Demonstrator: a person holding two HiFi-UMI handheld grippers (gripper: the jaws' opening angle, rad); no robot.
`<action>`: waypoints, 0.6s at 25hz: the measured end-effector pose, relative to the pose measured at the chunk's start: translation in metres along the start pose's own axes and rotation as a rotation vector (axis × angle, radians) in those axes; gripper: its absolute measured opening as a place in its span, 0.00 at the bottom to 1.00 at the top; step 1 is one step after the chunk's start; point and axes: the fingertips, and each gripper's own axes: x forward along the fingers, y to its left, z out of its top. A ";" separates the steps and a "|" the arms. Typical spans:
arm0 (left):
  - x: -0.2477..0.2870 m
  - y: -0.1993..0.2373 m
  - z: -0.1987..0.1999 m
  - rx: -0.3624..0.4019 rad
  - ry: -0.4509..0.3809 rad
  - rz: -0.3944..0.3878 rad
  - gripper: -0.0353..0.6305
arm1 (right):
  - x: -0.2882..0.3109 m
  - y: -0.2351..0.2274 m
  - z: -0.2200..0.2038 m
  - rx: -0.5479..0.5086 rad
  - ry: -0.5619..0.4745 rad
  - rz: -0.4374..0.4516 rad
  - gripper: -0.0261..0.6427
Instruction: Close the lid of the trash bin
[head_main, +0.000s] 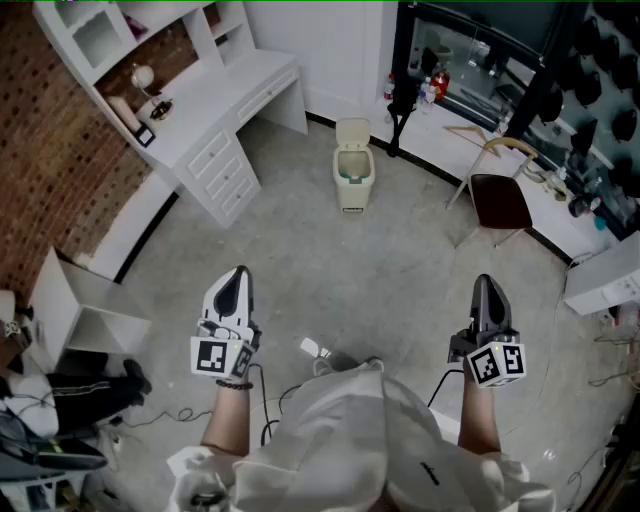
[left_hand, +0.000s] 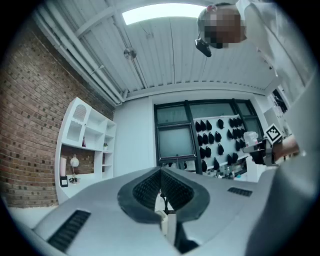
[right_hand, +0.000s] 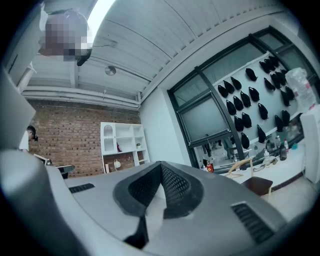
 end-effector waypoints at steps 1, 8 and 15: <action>0.000 0.000 0.001 0.000 -0.001 -0.001 0.09 | 0.001 0.001 0.001 0.000 0.000 0.000 0.06; -0.001 0.007 0.003 -0.005 -0.006 -0.010 0.09 | 0.002 0.012 -0.001 0.000 0.005 -0.004 0.06; -0.001 0.011 0.003 -0.019 -0.008 -0.027 0.09 | 0.001 0.017 -0.006 0.008 0.009 -0.017 0.06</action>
